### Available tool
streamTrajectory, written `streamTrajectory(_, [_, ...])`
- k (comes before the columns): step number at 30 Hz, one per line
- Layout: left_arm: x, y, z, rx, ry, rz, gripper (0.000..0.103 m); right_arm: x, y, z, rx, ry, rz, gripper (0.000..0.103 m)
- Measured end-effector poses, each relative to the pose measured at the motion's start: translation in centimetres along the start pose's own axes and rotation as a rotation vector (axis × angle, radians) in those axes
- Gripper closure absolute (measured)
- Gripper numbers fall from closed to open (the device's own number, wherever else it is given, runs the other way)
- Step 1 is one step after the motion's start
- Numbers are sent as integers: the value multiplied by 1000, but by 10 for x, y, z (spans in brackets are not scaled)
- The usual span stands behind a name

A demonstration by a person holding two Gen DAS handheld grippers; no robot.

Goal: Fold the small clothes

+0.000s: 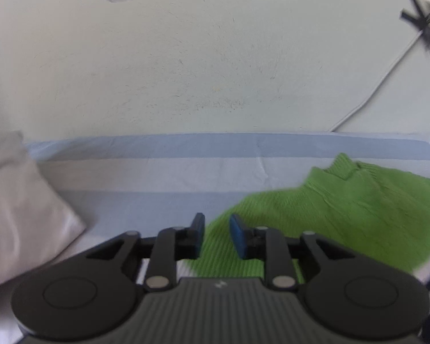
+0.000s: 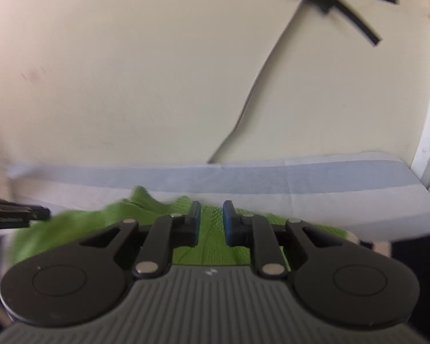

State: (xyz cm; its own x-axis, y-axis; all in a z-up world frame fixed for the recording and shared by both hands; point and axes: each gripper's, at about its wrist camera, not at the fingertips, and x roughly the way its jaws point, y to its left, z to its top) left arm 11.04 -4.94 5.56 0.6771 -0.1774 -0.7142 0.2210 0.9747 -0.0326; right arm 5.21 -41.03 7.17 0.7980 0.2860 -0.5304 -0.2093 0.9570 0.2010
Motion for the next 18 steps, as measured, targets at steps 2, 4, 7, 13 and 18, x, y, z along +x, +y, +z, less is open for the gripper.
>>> streamTrajectory(2, [-34, 11, -19, 13, -27, -51, 62, -51, -17, -14, 40, -42, 46, 82])
streamTrajectory(4, [-65, 21, -43, 37, -24, -120, 58, -100, -34, -38, 85, -57, 94, 81])
streamTrajectory(7, [-100, 28, -81, 57, 38, -262, 49, -157, -49, -85, 132, -20, 120, 81])
streamTrajectory(13, [-137, 8, -161, 69, 146, -513, 44, -209, -17, -175, 157, 157, 138, 76])
streamTrajectory(18, [-150, -8, -189, 111, 117, -458, 45, -216, 18, -201, 131, 149, 156, 89])
